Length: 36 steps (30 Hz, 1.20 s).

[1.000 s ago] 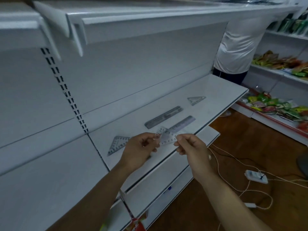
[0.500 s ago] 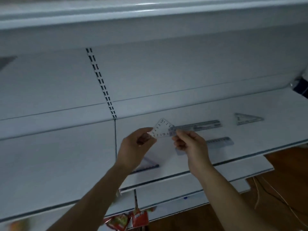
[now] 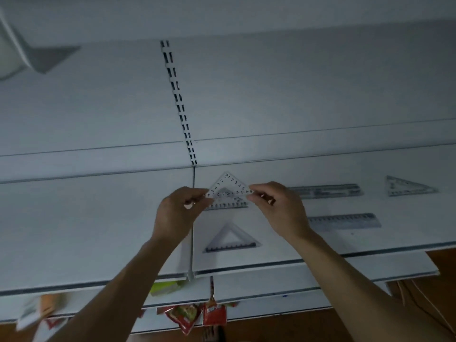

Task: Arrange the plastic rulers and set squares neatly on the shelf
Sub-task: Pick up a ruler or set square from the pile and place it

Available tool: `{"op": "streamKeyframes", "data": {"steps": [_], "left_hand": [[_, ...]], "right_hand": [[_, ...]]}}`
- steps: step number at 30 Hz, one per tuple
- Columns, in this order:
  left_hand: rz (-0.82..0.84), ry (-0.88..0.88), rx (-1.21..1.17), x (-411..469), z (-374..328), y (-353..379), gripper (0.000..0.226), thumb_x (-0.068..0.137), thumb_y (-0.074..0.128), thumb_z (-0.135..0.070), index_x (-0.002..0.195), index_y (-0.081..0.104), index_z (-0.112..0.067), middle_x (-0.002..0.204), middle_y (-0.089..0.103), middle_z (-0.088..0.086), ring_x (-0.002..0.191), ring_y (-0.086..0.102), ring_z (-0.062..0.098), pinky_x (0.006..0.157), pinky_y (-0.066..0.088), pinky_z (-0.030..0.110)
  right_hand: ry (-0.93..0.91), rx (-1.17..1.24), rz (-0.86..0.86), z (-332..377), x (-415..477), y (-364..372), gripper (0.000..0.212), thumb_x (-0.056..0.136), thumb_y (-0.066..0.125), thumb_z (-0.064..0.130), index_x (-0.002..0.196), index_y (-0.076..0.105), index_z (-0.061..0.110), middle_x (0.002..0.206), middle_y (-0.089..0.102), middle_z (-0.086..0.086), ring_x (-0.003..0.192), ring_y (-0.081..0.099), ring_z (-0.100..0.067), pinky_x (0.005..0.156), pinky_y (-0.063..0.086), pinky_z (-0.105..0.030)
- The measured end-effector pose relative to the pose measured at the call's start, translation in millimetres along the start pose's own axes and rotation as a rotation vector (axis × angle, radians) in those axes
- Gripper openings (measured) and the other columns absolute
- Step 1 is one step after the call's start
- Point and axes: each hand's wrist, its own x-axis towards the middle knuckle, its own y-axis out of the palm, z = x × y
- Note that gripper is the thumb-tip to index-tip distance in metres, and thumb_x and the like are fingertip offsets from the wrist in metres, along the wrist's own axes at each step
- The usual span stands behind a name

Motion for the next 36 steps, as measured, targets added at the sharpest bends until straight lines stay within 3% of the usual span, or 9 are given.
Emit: {"op": "streamKeyframes", "data": {"steps": [4, 8, 13, 18, 24, 28, 32, 36], "left_hand": [[0.007, 0.018, 0.105, 4, 21, 2, 0.020, 0.078, 0.077, -0.031, 0.098, 0.075, -0.026, 0.091, 0.064, -0.012, 0.090, 0.056, 0.008, 0.077, 0.043, 0.022], [0.055, -0.036, 0.155, 8, 35, 7, 0.023, 0.080, 0.075, -0.033, 0.102, 0.075, -0.027, 0.096, 0.059, -0.011, 0.094, 0.052, 0.009, 0.079, 0.040, 0.022], [0.075, 0.016, 0.175, 7, 41, 9, 0.022, 0.083, 0.072, -0.031, 0.105, 0.074, -0.025, 0.093, 0.058, -0.011, 0.091, 0.047, 0.008, 0.075, 0.032, 0.010], [0.068, 0.036, 0.186, 8, 44, 11, 0.023, 0.083, 0.073, -0.033, 0.104, 0.075, -0.024, 0.092, 0.059, -0.009, 0.087, 0.046, 0.008, 0.073, 0.031, 0.010], [0.093, 0.057, 0.210, 9, 44, 8, 0.027, 0.081, 0.073, -0.034, 0.105, 0.074, -0.021, 0.093, 0.057, -0.008, 0.089, 0.047, 0.013, 0.079, 0.036, 0.024], [0.106, 0.075, 0.223, 8, 46, 6, 0.027, 0.080, 0.074, -0.033, 0.104, 0.075, -0.020, 0.094, 0.056, -0.009, 0.091, 0.048, 0.013, 0.077, 0.034, 0.019], [0.105, 0.061, 0.210, 8, 46, 6, 0.024, 0.081, 0.074, -0.033, 0.102, 0.076, -0.021, 0.093, 0.056, -0.009, 0.089, 0.046, 0.010, 0.073, 0.029, 0.005], [0.109, 0.056, 0.204, 8, 45, 6, 0.023, 0.081, 0.074, -0.034, 0.102, 0.075, -0.023, 0.092, 0.056, -0.011, 0.089, 0.045, 0.009, 0.073, 0.030, 0.003]], "right_hand": [[-0.017, -0.131, 0.067, -6, 7, 11, 0.018, 0.084, 0.072, 0.031, 0.099, 0.074, 0.021, 0.086, 0.067, 0.009, 0.066, 0.060, -0.003, 0.062, 0.050, -0.021], [0.006, -0.169, 0.122, -12, 9, 20, 0.019, 0.084, 0.070, 0.032, 0.099, 0.075, 0.021, 0.093, 0.068, 0.006, 0.075, 0.062, -0.008, 0.068, 0.051, -0.027], [0.036, -0.186, 0.154, -18, 6, 26, 0.018, 0.084, 0.071, 0.031, 0.097, 0.076, 0.020, 0.094, 0.066, 0.006, 0.079, 0.062, -0.010, 0.073, 0.052, -0.032], [0.066, -0.214, 0.195, -19, 7, 27, 0.019, 0.085, 0.070, 0.033, 0.099, 0.075, 0.022, 0.096, 0.064, 0.008, 0.083, 0.060, -0.008, 0.077, 0.050, -0.029], [0.076, -0.232, 0.211, -18, 9, 26, 0.019, 0.084, 0.070, 0.035, 0.098, 0.075, 0.023, 0.094, 0.060, 0.010, 0.076, 0.055, -0.003, 0.070, 0.044, -0.020], [0.063, -0.239, 0.227, -18, 9, 25, 0.021, 0.084, 0.070, 0.034, 0.100, 0.075, 0.022, 0.094, 0.059, 0.009, 0.073, 0.052, -0.002, 0.067, 0.039, -0.018], [0.070, -0.247, 0.237, -20, 10, 25, 0.021, 0.084, 0.070, 0.035, 0.101, 0.074, 0.022, 0.095, 0.059, 0.007, 0.075, 0.053, -0.003, 0.068, 0.041, -0.019], [0.083, -0.238, 0.247, -19, 10, 25, 0.021, 0.085, 0.069, 0.034, 0.101, 0.074, 0.022, 0.089, 0.055, 0.009, 0.073, 0.053, -0.005, 0.067, 0.041, -0.019]]}}
